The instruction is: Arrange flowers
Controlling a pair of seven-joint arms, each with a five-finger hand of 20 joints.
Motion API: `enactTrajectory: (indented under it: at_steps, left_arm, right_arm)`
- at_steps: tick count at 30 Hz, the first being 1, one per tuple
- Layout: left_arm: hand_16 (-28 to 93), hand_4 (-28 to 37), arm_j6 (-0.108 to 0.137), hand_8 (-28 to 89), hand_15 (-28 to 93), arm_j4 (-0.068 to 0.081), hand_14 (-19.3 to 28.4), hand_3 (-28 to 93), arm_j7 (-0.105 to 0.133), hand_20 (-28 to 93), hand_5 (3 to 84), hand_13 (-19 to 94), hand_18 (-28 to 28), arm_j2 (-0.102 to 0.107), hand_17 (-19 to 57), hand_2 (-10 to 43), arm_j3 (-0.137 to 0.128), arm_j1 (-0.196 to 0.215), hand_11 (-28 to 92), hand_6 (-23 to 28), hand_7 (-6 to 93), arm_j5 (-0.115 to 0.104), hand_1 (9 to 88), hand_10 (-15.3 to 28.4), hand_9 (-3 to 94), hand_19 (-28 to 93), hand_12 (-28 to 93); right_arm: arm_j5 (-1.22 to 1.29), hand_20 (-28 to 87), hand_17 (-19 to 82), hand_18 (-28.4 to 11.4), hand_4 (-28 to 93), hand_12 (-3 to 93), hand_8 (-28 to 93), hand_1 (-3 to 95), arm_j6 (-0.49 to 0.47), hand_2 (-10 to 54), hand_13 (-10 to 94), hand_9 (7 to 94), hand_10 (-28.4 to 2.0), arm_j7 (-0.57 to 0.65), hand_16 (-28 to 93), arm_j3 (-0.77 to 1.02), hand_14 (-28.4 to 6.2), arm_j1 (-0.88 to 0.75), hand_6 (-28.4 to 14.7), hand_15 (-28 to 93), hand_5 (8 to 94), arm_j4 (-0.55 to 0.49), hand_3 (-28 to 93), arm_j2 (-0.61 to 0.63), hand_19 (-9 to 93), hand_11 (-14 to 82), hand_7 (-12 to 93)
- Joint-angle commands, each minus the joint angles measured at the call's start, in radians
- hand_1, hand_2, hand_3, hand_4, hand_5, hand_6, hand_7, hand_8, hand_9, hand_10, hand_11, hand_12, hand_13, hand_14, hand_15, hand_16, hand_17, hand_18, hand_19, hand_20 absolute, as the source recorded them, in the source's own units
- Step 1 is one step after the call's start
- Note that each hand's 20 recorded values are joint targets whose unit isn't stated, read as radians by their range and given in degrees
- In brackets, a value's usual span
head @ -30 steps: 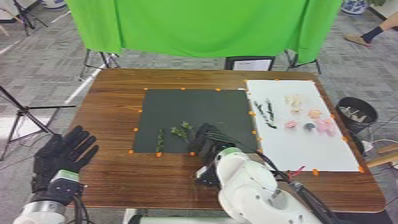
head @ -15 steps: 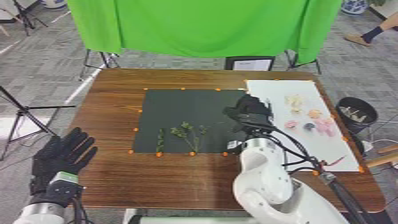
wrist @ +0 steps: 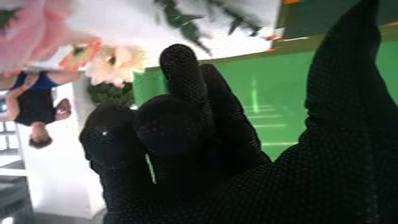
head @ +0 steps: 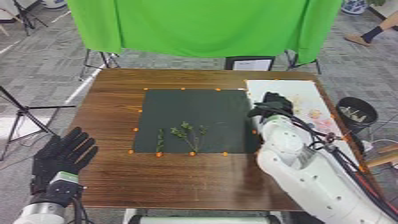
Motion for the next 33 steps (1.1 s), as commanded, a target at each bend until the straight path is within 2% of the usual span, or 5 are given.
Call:
enactTrajectory:
  at_steps: [1,3,6,23,33]
  left_arm:
    - [-7,-27.4,-0.002,-8,50,-0.007,17.5,74,-0.011,15,50.2,31,18.3,-0.014,-5.2,15.7,-0.004,0.010,27,10.1,16.8,-0.001,28.6,16.5,42.8,45,13]
    - [-7,-27.2,-0.036,-8,50,-0.002,17.4,74,0.029,15,50.2,31,18.3,-0.008,-5.3,15.6,0.013,0.004,27,10.0,16.9,-0.033,28.5,16.5,42.8,45,13]
    - [-7,-26.3,-0.036,-8,49,0.000,17.2,75,0.021,15,50.5,31,18.3,-0.010,-5.4,14.9,0.020,-0.006,27,9.5,17.5,-0.003,28.8,16.2,42.8,44,13]
    - [-6,-26.5,-0.046,-9,47,0.001,17.0,75,-0.028,15,50.2,31,18.0,-0.027,-5.5,14.8,0.014,-0.007,26,9.6,17.3,-0.013,28.8,16.0,42.6,43,14]
    - [-6,-26.9,-0.045,-8,48,0.000,17.1,74,-0.034,15,49.8,30,17.9,-0.032,-5.9,15.1,0.011,-0.005,26,9.7,16.7,-0.012,28.6,16.2,42.1,43,14]
  right_arm:
    - [0.023,47,50,-25.6,-28,30.7,-7,32.1,-0.054,-9.5,71,60.8,-23.2,0.026,33,0.019,-14.6,0.025,-14.8,78,53.8,0.030,60,0.000,93,42.6,7]
    - [0.071,47,50,-25.6,-28,30.5,-7,32.7,-0.091,-9.5,71,60.9,-23.2,0.044,34,0.032,-14.7,0.039,-14.8,78,53.9,0.046,59,-0.012,93,42.4,7]
    - [0.108,47,50,-25.7,-28,30.0,-7,35.6,-0.123,-9.5,71,61.7,-23.0,0.053,34,0.039,-15.0,0.060,-14.0,77,54.0,0.079,54,-0.023,93,41.7,7]
    - [0.208,39,48,-23.7,-28,40.7,8,59.0,-0.133,-9.5,75,79.6,-13.5,0.021,33,0.050,-11.0,0.023,-3.7,68,77.7,0.133,59,-0.042,93,26.0,24]
    - [0.204,42,50,-22.4,-26,47.9,17,56.5,0.013,-9.5,78,85.0,-11.2,-0.087,34,0.076,-8.5,-0.040,-3.5,66,78.3,0.081,72,-0.006,93,18.2,32]
